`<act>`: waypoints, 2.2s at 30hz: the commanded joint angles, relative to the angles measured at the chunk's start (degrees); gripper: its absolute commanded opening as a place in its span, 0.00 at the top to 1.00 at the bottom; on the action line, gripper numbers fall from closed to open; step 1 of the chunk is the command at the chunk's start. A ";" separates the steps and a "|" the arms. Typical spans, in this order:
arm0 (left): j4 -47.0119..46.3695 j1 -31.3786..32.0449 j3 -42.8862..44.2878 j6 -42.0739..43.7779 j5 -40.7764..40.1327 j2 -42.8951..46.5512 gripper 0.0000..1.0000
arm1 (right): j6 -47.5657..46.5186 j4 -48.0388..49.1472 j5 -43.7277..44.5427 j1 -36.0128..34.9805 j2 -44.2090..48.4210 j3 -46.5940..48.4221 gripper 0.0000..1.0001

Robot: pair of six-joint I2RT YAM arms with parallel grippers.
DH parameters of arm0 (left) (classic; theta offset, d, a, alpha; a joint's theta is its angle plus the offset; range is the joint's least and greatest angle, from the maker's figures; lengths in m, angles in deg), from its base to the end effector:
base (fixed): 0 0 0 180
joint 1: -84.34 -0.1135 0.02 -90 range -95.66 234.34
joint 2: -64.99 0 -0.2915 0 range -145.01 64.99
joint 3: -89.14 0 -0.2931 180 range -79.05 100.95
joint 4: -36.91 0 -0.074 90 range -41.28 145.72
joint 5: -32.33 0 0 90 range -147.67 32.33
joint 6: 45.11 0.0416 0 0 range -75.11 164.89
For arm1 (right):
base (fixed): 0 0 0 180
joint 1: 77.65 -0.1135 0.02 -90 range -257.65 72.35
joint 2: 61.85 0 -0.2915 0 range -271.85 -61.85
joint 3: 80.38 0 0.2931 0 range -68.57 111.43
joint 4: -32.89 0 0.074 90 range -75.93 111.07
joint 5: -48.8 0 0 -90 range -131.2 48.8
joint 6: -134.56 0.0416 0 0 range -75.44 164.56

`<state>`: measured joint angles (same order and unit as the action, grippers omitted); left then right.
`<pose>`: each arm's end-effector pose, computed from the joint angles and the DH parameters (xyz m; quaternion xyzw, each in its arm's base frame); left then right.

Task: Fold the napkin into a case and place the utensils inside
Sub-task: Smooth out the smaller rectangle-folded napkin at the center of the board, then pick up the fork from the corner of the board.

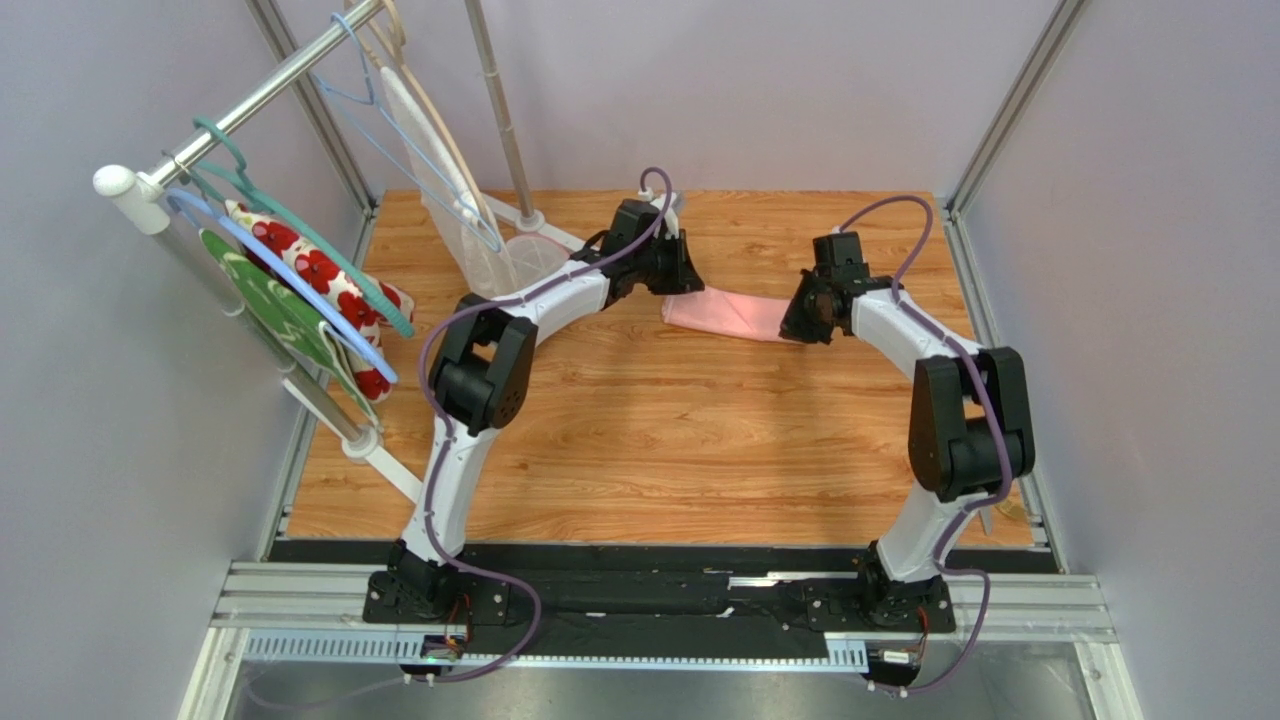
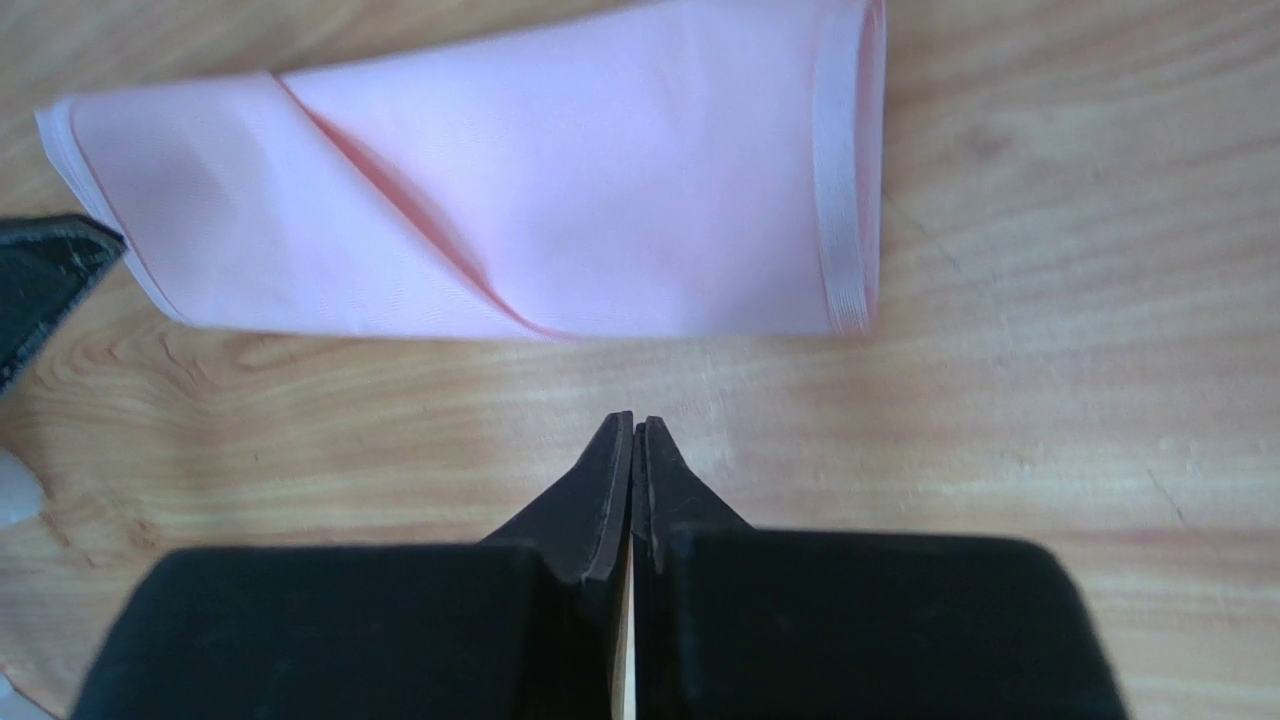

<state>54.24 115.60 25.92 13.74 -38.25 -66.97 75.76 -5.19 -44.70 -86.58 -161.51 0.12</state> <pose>0.5000 -0.3197 0.1927 0.0819 0.8641 -0.3721 0.3288 0.4029 0.0659 0.2075 0.1767 0.9426 0.1242 0.2547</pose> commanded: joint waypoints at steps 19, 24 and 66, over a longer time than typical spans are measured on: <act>-0.96 -4.99 9.54 -14.11 4.13 -11.47 1.00 | -6.42 3.77 -0.36 3.57 -10.74 10.50 0.97; -0.42 -4.46 7.02 -11.65 5.98 -5.79 0.97 | -2.83 -6.23 6.38 4.26 -2.42 11.13 0.55; 0.28 24.37 -26.22 0.83 4.83 40.03 0.58 | 36.91 -25.43 25.93 34.24 10.63 -14.80 0.14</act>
<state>55.75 140.24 0.41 12.56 -35.54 -28.76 110.80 -36.62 -20.14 -53.05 -148.68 -13.63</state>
